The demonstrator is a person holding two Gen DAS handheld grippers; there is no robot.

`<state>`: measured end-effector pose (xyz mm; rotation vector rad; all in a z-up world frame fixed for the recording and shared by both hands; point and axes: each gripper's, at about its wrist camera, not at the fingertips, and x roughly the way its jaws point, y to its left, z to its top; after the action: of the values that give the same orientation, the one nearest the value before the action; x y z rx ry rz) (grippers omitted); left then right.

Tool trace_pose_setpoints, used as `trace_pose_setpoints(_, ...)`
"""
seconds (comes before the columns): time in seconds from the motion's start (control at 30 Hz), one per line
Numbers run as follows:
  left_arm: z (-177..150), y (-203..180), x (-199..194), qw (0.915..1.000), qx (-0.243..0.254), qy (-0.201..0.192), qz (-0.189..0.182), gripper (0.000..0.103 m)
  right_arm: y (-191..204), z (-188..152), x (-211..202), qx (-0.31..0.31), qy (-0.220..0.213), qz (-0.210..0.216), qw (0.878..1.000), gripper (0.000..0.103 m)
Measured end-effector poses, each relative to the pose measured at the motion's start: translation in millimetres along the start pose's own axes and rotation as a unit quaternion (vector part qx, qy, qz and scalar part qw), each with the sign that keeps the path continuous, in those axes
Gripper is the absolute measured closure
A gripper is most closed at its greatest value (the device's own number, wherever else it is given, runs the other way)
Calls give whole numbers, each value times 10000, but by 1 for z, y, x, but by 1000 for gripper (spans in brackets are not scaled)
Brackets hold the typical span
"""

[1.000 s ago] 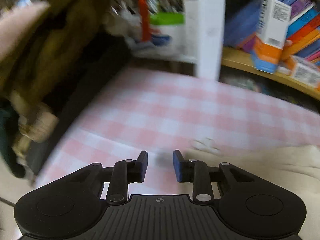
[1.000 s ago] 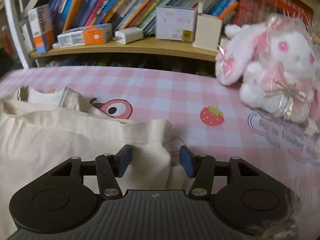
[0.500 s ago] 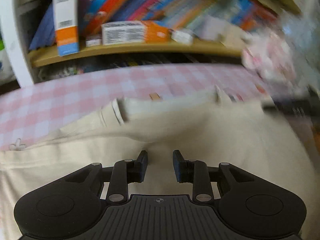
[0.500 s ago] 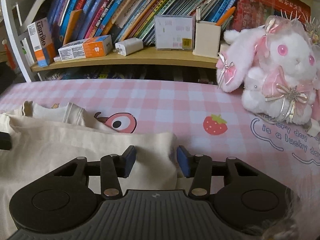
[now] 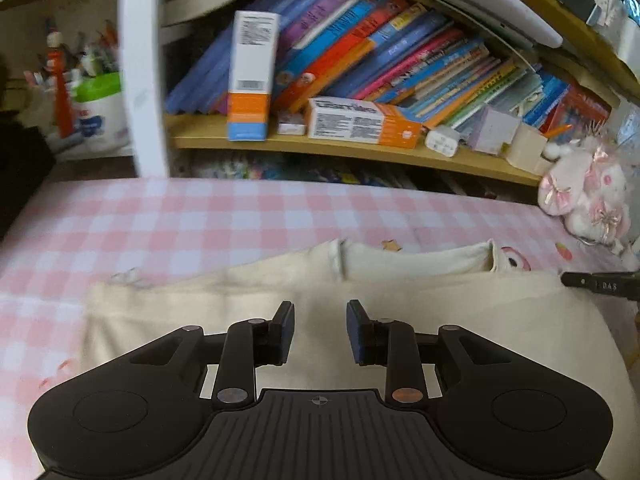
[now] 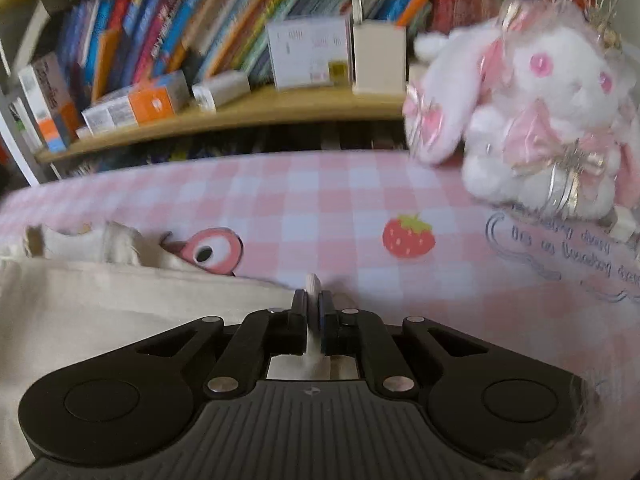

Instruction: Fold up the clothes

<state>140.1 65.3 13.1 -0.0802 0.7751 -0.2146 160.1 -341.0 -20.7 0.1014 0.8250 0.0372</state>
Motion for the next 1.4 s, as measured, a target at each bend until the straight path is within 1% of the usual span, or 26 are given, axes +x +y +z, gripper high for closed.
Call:
trace_pose_setpoints(0.03,-4,3,-8,10000,-80,-30,11,74,2,0,0,-35,-8,-66,10000,95)
trace_pose_setpoints(0.07,-8,6,-16,9999,-147,-62,33,73,3,1,0,-71,-17,-131,9999,88)
trace_pose_setpoints(0.1,-12,8,-24,9997,-203,-94,64,72,5,1,-2,-97,-41,-193,9998,79)
trace_pose_setpoints(0.13,-17,11,-31,9996,-256,-121,86,67,6,0,-6,-100,-105,-225,9996,75)
trace_pose_setpoints(0.17,-22,13,-39,9994,-307,-142,100,64,7,-1,-12,-89,-174,-200,9996,71)
trace_pose_setpoints(0.2,-28,15,-46,9992,-357,-163,114,63,7,-3,-18,-76,-222,-152,9996,68)
trace_pose_setpoints(0.4,-64,13,-81,9993,-352,-63,122,62,27,-26,-62,-188,-322,-13,9993,63)
trace_pose_setpoints(0.53,-88,12,-101,9993,-366,-15,85,55,37,-55,-93,-141,-287,-79,9995,61)
trace_pose_setpoints(0.6,-100,15,-111,9991,-424,-1,52,54,40,-73,-106,-86,-210,-167,9996,60)
trace_pose_setpoints(0.83,-140,31,-144,9977,-667,4,-86,54,50,-135,-149,109,59,-476,9988,60)
trace_pose_setpoints(0.97,-155,34,-161,9980,-594,-14,-201,54,55,-161,-158,218,183,-634,9976,60)
trace_pose_setpoints(1.13,-176,37,-187,9981,-530,-75,-309,53,64,-175,-160,160,253,-781,9965,60)
trace_pose_setpoints(1.2,-186,40,-196,9975,-625,-65,-335,53,65,-175,-159,159,254,-817,9962,60)
trace_pose_setpoints(1.27,-194,42,-203,9962,-798,-43,-356,53,62,-174,-158,306,258,-795,9960,60)
trace_pose_setpoints(1.33,-201,40,-208,9954,-878,-36,-385,53,59,-173,-157,431,275,-729,9960,69)
trace_pose_setpoints(1.37,-203,38,-210,9953,-879,-33,-400,53,60,-172,-157,391,285,-698,9964,82)
trace_pose_setpoints(1.4,-204,36,-212,9956,-844,-30,-410,53,62,-171,-157,350,307,-644,9968,90)
